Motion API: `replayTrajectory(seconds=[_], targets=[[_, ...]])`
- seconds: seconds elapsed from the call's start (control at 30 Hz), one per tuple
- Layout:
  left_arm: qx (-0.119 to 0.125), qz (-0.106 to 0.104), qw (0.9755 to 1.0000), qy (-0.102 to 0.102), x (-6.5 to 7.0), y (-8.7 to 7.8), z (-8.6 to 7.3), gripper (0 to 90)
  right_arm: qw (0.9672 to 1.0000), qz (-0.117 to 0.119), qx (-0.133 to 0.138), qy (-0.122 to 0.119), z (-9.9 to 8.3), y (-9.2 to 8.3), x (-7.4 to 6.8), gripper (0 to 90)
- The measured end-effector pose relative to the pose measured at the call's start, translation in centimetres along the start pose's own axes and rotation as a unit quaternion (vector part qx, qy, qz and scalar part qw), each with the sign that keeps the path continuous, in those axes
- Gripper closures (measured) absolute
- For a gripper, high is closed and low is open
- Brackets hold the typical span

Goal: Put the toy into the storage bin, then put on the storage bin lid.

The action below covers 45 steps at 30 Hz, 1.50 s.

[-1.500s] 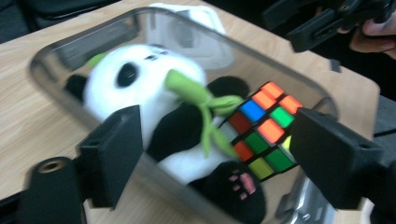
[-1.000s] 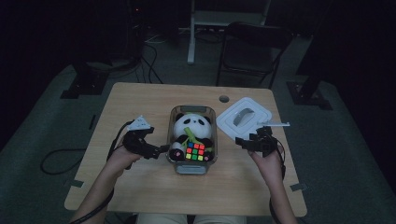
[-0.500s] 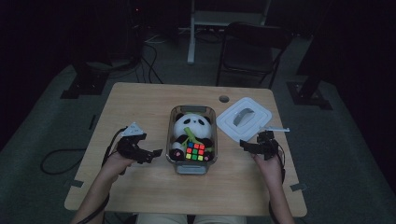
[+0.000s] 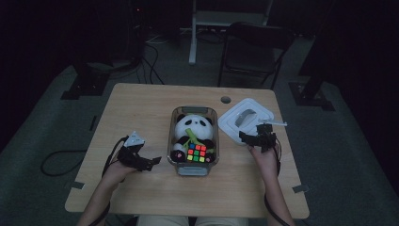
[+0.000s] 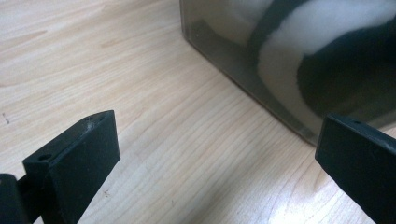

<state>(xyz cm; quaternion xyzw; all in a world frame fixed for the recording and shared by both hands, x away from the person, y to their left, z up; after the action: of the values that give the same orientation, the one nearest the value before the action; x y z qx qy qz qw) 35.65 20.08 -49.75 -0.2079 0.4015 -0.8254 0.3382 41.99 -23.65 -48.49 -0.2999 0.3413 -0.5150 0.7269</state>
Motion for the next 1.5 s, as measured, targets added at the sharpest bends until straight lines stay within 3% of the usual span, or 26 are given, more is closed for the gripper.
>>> replayTrajectory(seconds=[0.27,0.37,0.43,0.53,0.57,0.73,0.83,1.03,1.13,1.23,1.33,1.4,1.5], targets=[[-0.004,0.005,1.0,0.007,0.3,0.2,-0.2,0.6,0.9999,-0.01,-0.004,0.013,1.5,1.7,-0.1,12.8],[-0.004,0.008,0.9999,0.006,0.2,0.3,-0.1,0.6,0.9997,-0.02,-0.004,0.016,2.0,2.1,-0.1,12.8],[-0.003,0.004,1.0,0.005,0.2,0.6,0.0,0.6,0.9988,-0.044,-0.006,0.02,2.9,3.1,0.0,13.4],[-0.002,0.003,1.0,0.006,0.3,0.7,0.0,0.6,0.9985,-0.048,-0.007,0.026,3.3,3.7,0.0,13.4],[-0.002,0.002,1.0,0.007,0.3,0.7,0.1,0.6,0.9975,-0.063,-0.006,0.03,3.8,4.2,0.0,13.4],[0.001,0.001,1.0,0.007,0.2,0.7,0.2,0.6,0.9959,-0.082,0.0,0.037,4.8,5.2,-0.2,13.4],[-0.001,-0.004,0.9999,0.009,0.2,0.9,0.3,0.6,0.9939,-0.102,-0.012,0.04,5.7,6.5,-0.2,13.4],[0.009,-0.003,1.0,0.003,-0.2,1.1,0.7,0.6,0.9917,-0.113,-0.013,0.06,6.3,7.7,-0.2,13.4],[0.022,-0.014,0.9996,-0.006,-0.3,1.3,0.9,0.6,0.9904,-0.125,-0.027,0.053,6.4,8.8,-0.3,13.4],[0.016,0.002,0.9999,-0.001,-0.5,1.7,1.2,0.6,0.9872,-0.149,-0.041,0.041,6.1,9.7,-0.5,21.5],[0.021,0.009,0.9997,-0.004,-0.6,1.9,1.6,0.6,0.9869,-0.149,-0.036,0.049,5.8,9.9,-0.4,28.1],[0.024,0.014,0.9996,-0.003,-0.6,2.0,1.9,0.6,0.9881,-0.141,-0.025,0.057,5.7,9.8,-0.3,41.0],[0.026,0.019,0.9995,0.0,-0.4,2.3,2.5,0.6,0.9899,-0.128,-0.026,0.056,5.6,9.6,-0.2,52.7]])
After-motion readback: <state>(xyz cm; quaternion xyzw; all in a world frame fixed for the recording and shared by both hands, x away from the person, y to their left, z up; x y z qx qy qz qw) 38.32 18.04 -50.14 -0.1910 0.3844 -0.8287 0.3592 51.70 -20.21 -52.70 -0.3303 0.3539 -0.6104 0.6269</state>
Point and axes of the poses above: each handheld gripper's, and its own axes: y roughly forward along the jaws, z roughly out of its top, x roughly to its right, the point moved 3 cm from there along y, roughly forward along the jaws, and after that the axes turned 13 degrees about -x, right-handed, at the moved point
